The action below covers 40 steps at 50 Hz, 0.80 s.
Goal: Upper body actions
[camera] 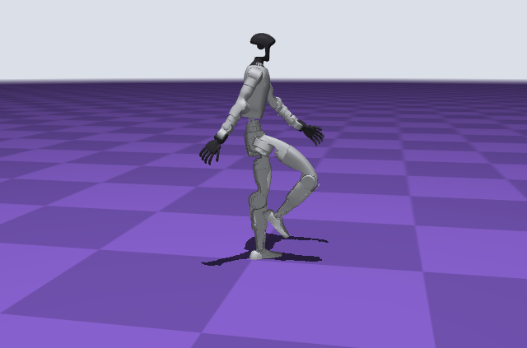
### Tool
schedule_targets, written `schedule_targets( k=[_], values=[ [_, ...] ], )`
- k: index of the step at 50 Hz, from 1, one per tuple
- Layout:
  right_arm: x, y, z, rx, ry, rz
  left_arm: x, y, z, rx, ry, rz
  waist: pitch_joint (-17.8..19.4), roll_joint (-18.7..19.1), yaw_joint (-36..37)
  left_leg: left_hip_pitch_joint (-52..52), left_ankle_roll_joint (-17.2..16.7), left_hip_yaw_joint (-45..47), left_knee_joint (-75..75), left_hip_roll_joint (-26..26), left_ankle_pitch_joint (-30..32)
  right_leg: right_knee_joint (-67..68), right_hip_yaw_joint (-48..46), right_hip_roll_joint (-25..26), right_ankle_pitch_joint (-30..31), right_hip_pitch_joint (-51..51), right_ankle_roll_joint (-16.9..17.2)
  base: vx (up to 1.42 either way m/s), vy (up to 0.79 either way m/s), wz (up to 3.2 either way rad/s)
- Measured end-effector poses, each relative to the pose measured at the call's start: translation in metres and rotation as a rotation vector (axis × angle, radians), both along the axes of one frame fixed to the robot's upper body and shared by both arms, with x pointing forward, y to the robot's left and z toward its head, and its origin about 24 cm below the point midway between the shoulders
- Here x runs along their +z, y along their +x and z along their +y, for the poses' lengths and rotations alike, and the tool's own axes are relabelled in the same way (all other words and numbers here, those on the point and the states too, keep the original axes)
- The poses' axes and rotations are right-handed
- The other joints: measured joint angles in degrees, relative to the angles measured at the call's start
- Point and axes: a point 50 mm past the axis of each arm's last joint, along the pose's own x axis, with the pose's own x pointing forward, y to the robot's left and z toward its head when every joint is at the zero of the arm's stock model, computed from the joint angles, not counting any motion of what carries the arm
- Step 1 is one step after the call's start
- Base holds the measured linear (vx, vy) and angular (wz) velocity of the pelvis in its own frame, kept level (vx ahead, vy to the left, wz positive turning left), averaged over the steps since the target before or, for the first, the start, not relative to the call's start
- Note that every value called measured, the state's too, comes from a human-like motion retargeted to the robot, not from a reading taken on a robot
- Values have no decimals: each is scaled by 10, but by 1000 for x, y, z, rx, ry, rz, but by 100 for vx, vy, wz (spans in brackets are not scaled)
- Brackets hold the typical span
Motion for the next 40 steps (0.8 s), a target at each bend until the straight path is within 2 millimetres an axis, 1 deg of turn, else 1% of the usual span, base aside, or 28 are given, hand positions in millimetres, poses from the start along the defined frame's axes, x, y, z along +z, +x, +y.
schedule_targets(
  k=[2, 4, 5, 8, 10, 12, 13, 15, 16, 17, 18, 19, 20, 21, 22, 23, 24, 25, 26, 27, 28, 30, 32, 34, 35, 36, 38, 40],
  values=[
    [10, -25, 2, -88, -36, 38, 13, 9, -13, -34, -38, -88, -23, 5, 9, -12, 1, 2, 1, -1, -4, -15, -10, -2, -2, -30, -8, 16, -8, -11],
    [13, -33, 4, -130, -70, 51, 20, 13, -22, -68, -78, -132, -32, -7, 22, -7, 1, 11, -1, -12, -11, -40, -13, -16, -5, -21, -16, 6, -8, -36],
    [13, -34, 5, -135, -81, 51, 20, 12, -25, -82, -89, -136, -32, -14, 30, -1, 1, 17, -2, -17, -13, -54, -9, -16, -3, -8, -16, 3, -7, -65],
    [6, -19, 6, -108, -66, 14, -1, -3, -26, -80, -92, -45, -39, -24, 60, 17, -3, 43, -5, -25, -26, -153, 3, 4, 22, 92, 0, 1, -7, -77],
    [-4, 4, 8, -49, 2, -45, -30, -29, -23, -41, -105, 80, -50, -23, 77, 23, -8, 60, -3, -24, -39, -263, -1, 23, 47, 191, 1, 6, -3, -75],
    [-14, 30, 14, 26, 86, -98, -67, -73, -19, 21, -142, 247, -62, -15, 91, 32, -15, 73, 9, -13, -56, -404, 19, 65, 79, 296, 8, 14, -10, -74],
    [-19, 44, 18, 64, 126, -122, -86, -101, -18, 53, -164, 347, -69, -15, 102, 37, -20, 84, 18, -11, -66, -478, 47, 91, 96, 342, 12, 16, -17, -89],
    [-27, 76, 27, 127, 192, -171, -117, -166, -12, 114, -202, 568, -86, -23, 127, 38, -33, 109, 50, -15, -85, -634, 129, 136, 71, 429, 53, 17, -13, -105],
    [-31, 97, 32, 155, 223, -219, -130, -206, -4, 152, -216, 686, -92, -30, 141, 31, -42, 124, 91, -15, -69, -693, 91, 123, -8, 472, 48, 13, -8, -109],
    [-34, 121, 38, 184, 257, -275, -137, -246, 3, 191, -231, 800, -96, -41, 151, 16, -51, 138, 147, -14, -35, -743, 63, 104, -70, 505, 44, 6, -11, -95],
    [-36, 153, 47, 219, 298, -349, -141, -283, 12, 233, -243, 907, -94, -60, 158, -15, -58, 149, 229, -9, 35, -776, 53, 75, -99, 519, 44, -9, -17, -134],
    [-35, 201, 59, 273, 361, -466, -140, -322, 26, 282, -243, 1019, -80, -74, 188, -81, -27, 171, 354, 31, 102, -794, 68, 52, -112, 522, 43, -25, -23, -209],
    [-25, 256, 75, 344, 434, -601, -134, -361, 40, 334, -241, 1131, -59, -86, 230, -166, 23, 199, 500, 89, 168, -805, 97, 32, -117, 520, 42, -37, -25, -186],
    [-11, 306, 93, 443, 518, -739, -128, -392, 45, 396, -233, 1234, -46, -76, 234, -268, 35, 124, 601, 84, 146, -807, 143, 56, -102, 508, 45, -39, -25, -104],
    [8, 347, 110, 538, 584, -859, -120, -419, 48, 452, -228, 1326, -33, -67, 239, -353, 45, 71, 690, 91, 124, -810, 171, 75, -89, 501, 44, -35, -22, 7],
    [24, 376, 121, 610, 615, -952, -113, -437, 50, 499, -224, 1397, -18, -59, 244, -406, 54, 60, 755, 123, 101, -816, 165, 87, -80, 502, 35, -36, -29, -42],
    [52, 415, 132, 703, 609, -1096, -104, -461, 51, 565, -229, 1481, 10, -62, 270, -451, 70, 78, 818, 174, 67, -821, 166, 91, -73, 509, 18, -40, -41, -118],
    [90, 453, 143, 805, 581, -1267, -93, -487, 50, 641, -238, 1572, 44, -70, 306, -491, 91, 111, 881, 233, 29, -827, 172, 91, -68, 519, -3, -38, -40, -159],
    [119, 478, 148, 851, 541, -1398, -86, -501, 49, 677, -253, 1597, 61, -80, 327, -534, 91, 119, 910, 230, 0, -835, 182, 85, -61, 522, -10, -28, -30, -150],
    [146, 496, 152, 884, 505, -1514, -80, -512, 49, 704, -268, 1616, 73, -90, 348, -572, 92, 129, 935, 228, -25, -841, 193, 79, -55, 522, -17, -10, -14, -115],
    [165, 507, 154, 893, 477, -1597, -75, -521, 47, 711, -280, 1625, 76, -98, 370, -601, 92, 144, 950, 227, -39, -846, 207, 75, -50, 518, -23, 3, -11, -115],
    [207, 526, 154, 876, 430, -1788, -59, -547, 44, 726, -300, 1653, 68, -122, 424, -669, 92, 189, 973, 230, -69, -853, 212, 55, -40, 491, -34, 14, -7, -93],
    [233, 533, 166, 880, 458, -1898, -43, -573, 34, 821, -327, 1705, 53, -145, 431, -691, 92, 230, 989, 238, -88, -843, 205, 40, -45, 470, -37, 11, 3, 1],
    [243, 533, 178, 902, 500, -1933, -36, -584, 26, 924, -346, 1727, 46, -150, 409, -681, 91, 239, 996, 229, -72, -837, 213, 47, -49, 473, -33, 0, 14, 70],
    [247, 532, 186, 918, 522, -1946, -36, -585, 21, 982, -357, 1728, 42, -148, 393, -671, 90, 234, 1002, 226, -54, -837, 211, 54, -51, 480, -30, -2, 13, 97],
    [246, 531, 189, 923, 528, -1946, -40, -580, 20, 998, -362, 1706, 34, -146, 379, -656, 80, 219, 1006, 230, -43, -844, 202, 60, -52, 487, -29, -1, 12, 97],
    [237, 527, 190, 920, 531, -1927, -52, -566, 22, 977, -372, 1655, 1, -149, 359, -594, 72, 215, 1003, 252, -41, -862, 189, 62, -51, 488, -21, 4, 17, 95],
    [208, 514, 184, 922, 510, -1875, -76, -526, 33, 868, -400, 1535, -30, -135, 327, -515, 38, 168, 948, 248, -30, -885, 142, 79, -55, 504, -21, 13, 11, 129]
  ],
)
